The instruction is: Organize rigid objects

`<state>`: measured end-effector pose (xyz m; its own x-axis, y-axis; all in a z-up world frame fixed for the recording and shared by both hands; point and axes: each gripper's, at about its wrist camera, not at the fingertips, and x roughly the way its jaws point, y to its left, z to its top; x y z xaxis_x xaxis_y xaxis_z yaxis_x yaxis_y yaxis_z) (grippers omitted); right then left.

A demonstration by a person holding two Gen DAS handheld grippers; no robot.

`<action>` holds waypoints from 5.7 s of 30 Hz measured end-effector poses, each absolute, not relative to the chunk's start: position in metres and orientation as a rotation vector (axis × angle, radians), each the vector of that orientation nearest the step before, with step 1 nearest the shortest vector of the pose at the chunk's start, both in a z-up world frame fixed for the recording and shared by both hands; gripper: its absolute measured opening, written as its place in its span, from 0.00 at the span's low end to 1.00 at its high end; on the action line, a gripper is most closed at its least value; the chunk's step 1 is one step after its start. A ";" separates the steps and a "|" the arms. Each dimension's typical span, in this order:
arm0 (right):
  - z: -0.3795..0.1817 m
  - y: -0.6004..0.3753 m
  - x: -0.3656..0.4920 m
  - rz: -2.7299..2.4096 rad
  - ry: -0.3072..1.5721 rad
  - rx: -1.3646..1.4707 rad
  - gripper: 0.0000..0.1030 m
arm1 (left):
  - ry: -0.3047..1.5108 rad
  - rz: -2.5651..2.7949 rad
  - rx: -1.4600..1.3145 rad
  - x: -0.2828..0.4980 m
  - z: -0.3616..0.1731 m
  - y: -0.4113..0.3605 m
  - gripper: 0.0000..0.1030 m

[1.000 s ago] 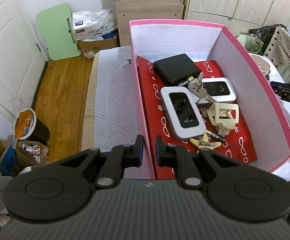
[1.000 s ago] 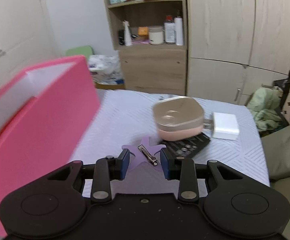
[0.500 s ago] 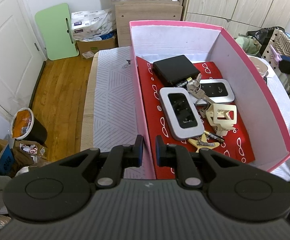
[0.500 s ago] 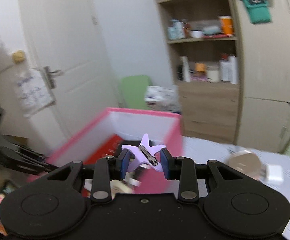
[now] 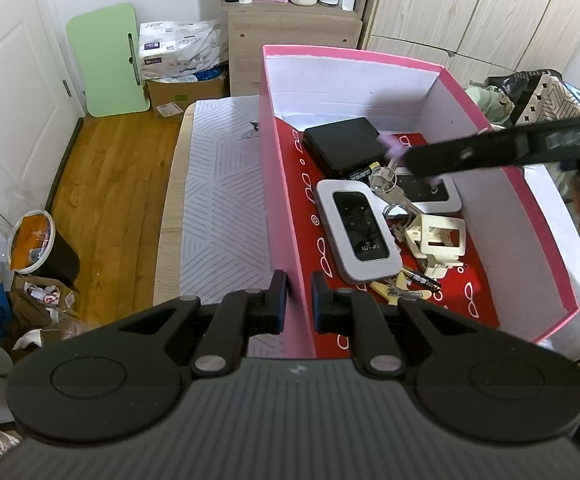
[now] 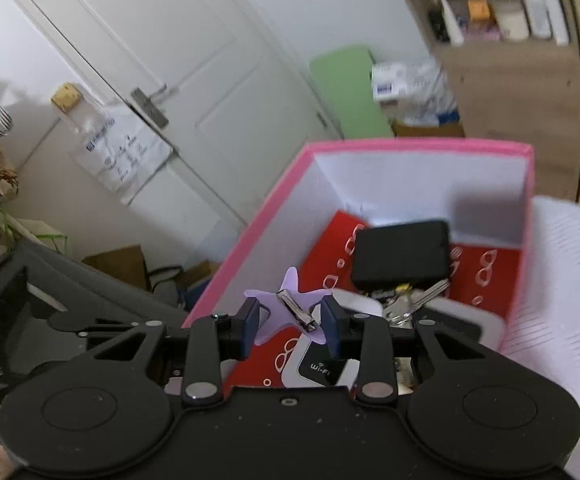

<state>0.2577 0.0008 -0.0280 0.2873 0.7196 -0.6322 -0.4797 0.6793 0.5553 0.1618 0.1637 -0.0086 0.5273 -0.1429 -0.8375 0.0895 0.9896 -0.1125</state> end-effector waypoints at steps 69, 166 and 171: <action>-0.088 -0.158 0.288 0.310 0.777 -0.254 0.83 | 1.031 -0.124 0.014 0.165 -0.005 0.150 0.14; -0.053 -0.178 0.193 0.201 0.819 0.068 0.79 | 1.022 -0.104 -0.084 0.167 -0.007 0.159 0.15; -0.073 -0.182 0.212 0.179 0.806 0.001 0.79 | 1.024 -0.103 -0.081 0.168 -0.006 0.159 0.15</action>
